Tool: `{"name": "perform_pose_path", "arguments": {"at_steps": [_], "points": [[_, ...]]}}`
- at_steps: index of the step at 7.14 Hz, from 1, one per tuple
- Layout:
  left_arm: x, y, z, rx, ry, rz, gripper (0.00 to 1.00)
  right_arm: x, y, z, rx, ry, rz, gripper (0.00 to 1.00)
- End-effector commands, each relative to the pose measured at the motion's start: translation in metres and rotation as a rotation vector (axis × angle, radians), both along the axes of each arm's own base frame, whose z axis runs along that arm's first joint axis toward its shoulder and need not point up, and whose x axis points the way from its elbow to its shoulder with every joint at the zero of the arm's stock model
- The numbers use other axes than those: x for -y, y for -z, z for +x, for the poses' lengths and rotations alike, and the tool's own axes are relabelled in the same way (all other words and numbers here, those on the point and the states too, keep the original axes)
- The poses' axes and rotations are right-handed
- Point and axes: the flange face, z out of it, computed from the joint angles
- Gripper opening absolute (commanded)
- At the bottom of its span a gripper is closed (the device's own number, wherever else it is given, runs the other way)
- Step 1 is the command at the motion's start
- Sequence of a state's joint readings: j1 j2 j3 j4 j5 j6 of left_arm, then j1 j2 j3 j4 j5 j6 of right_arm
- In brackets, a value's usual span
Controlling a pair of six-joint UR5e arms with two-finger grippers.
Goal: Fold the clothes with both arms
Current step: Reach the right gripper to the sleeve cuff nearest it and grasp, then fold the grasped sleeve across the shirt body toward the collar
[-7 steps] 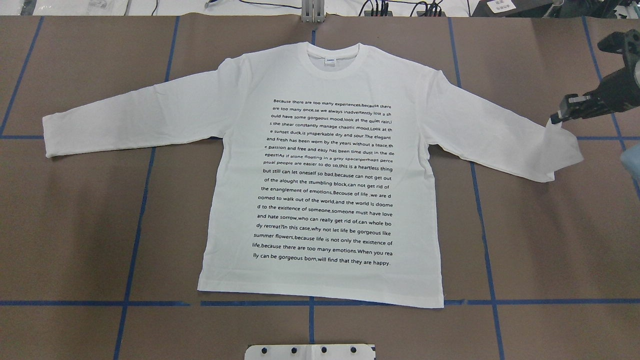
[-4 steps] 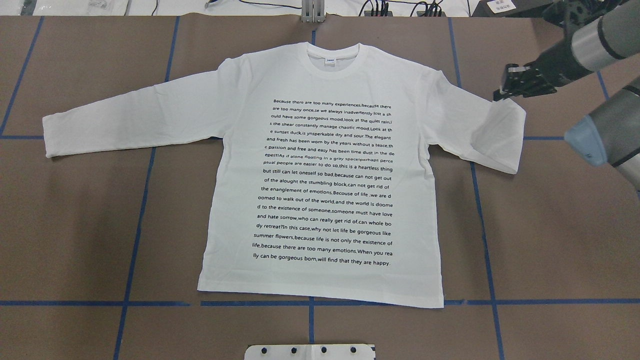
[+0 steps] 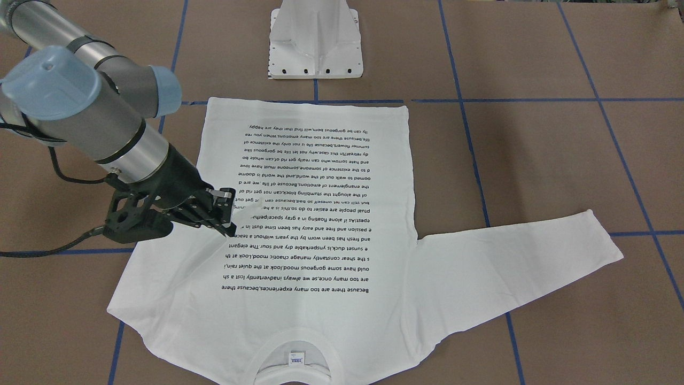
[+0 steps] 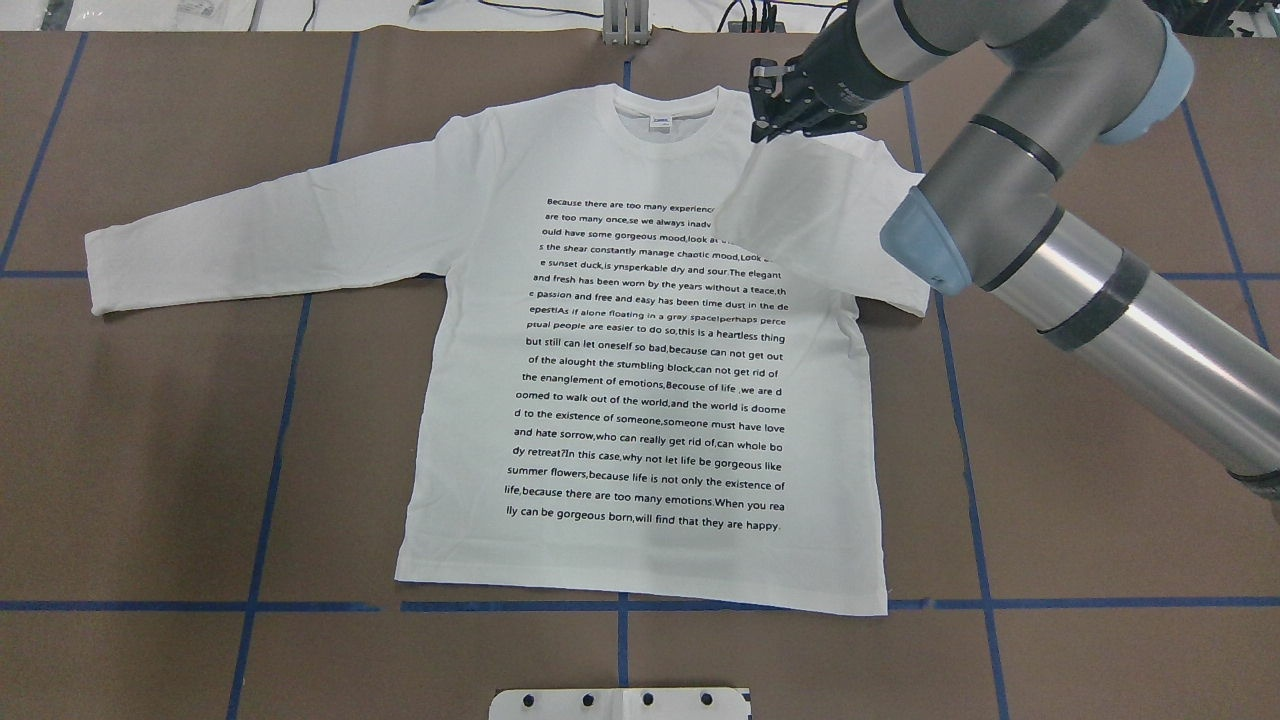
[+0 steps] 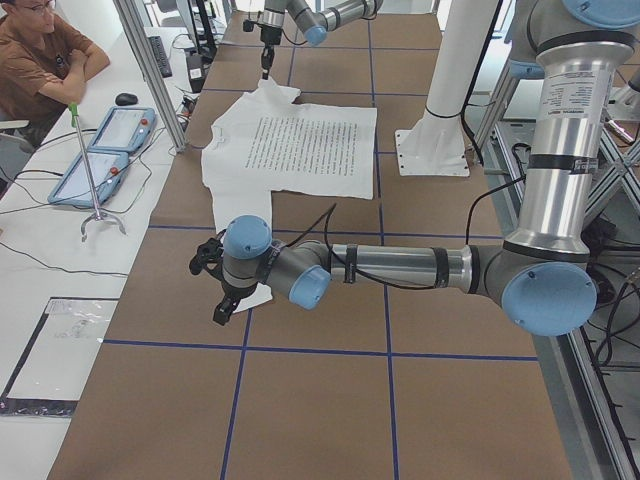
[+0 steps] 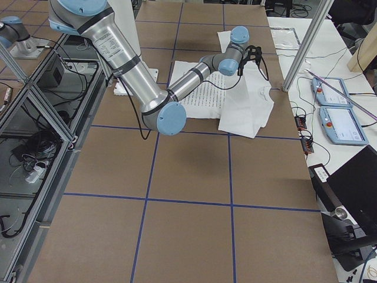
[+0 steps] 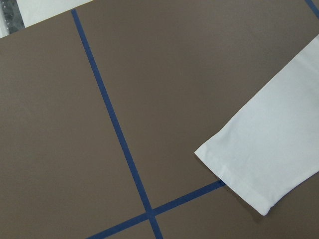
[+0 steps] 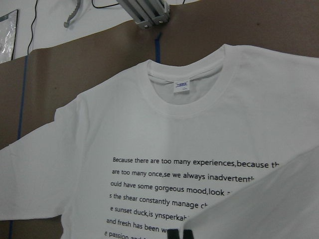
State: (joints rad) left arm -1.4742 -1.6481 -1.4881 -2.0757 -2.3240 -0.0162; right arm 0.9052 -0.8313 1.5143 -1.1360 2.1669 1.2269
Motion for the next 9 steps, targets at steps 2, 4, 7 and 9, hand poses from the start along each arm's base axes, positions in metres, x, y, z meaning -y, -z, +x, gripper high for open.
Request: {"name": "perform_pose_path", "arguments": {"at_steps": [2,4,7,9], "points": [[0.0,-0.001,0.0,0.0,0.0,-0.001,1.0,-0.024,0.127,-0.093,0.025,-0.03,0.103,0.0],[0.0,0.0,0.0,0.0,0.0,0.0,1.0,-0.043,0.14,-0.135,0.022,0.008,0.101,0.0],[0.0,0.003,0.0,-0.003,0.001,0.005,1.0,-0.044,0.112,-0.182,-0.045,0.039,0.07,0.0],[0.0,0.005,0.0,-0.003,0.001,0.008,1.0,0.0,0.119,-0.227,-0.137,0.0,0.046,0.0]]}}
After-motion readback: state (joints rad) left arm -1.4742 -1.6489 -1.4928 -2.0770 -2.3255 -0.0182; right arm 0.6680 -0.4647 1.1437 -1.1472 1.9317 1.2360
